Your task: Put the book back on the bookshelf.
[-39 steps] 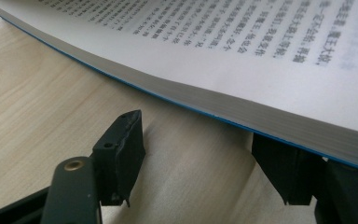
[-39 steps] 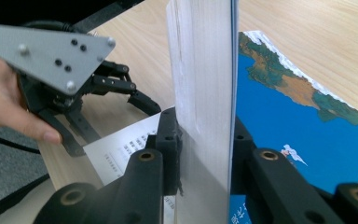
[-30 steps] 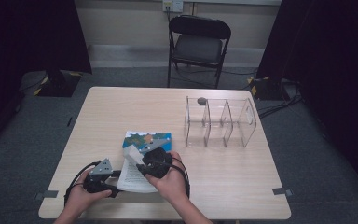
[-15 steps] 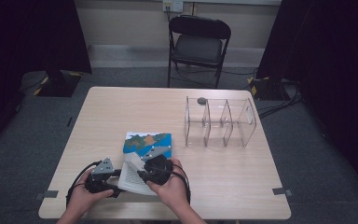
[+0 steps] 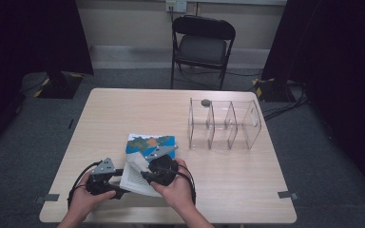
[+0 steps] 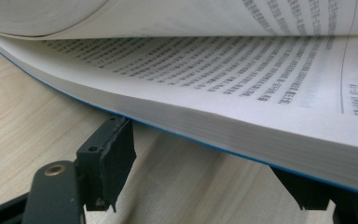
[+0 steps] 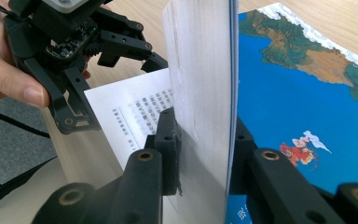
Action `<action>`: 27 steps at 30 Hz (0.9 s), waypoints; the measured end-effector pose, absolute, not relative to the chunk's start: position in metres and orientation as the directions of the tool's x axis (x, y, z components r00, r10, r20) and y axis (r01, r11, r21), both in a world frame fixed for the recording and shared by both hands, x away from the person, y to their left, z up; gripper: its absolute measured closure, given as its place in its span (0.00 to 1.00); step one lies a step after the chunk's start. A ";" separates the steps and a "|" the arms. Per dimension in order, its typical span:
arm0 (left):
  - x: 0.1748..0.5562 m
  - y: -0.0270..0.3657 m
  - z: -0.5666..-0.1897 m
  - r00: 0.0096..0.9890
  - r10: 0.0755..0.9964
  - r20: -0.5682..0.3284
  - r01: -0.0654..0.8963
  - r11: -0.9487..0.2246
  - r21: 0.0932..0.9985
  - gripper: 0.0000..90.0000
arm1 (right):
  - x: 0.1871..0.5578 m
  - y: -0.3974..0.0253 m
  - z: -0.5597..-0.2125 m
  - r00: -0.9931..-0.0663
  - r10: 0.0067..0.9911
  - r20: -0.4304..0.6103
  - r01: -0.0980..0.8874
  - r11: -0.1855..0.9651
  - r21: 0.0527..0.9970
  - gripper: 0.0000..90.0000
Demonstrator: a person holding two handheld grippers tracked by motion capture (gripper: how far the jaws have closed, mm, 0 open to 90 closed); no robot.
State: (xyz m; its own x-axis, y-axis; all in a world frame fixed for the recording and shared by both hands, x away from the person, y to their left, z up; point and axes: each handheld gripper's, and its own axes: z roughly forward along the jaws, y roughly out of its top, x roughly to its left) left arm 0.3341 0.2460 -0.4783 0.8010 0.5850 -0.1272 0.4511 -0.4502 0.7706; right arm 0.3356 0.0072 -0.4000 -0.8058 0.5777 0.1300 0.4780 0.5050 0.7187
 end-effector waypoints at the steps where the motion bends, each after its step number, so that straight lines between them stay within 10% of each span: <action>1: 0.334 0.245 -0.478 0.798 0.588 -0.131 0.453 -0.442 0.774 0.28 | 0.335 0.007 -0.399 -0.806 0.578 0.131 0.479 0.506 0.717 0.81; 27: 0.333 0.244 -0.461 0.798 0.590 -0.120 0.441 -0.438 0.783 0.27 | 0.332 0.006 -0.392 -0.816 0.559 0.147 0.480 0.513 0.712 0.81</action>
State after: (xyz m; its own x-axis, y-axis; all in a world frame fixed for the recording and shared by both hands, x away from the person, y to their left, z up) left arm 0.3328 0.2442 -0.4607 0.7982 0.5904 -0.1196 0.4412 -0.4378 0.7834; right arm 0.3321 0.0058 -0.3918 -0.8160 0.5591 0.1470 0.4798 0.5130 0.7118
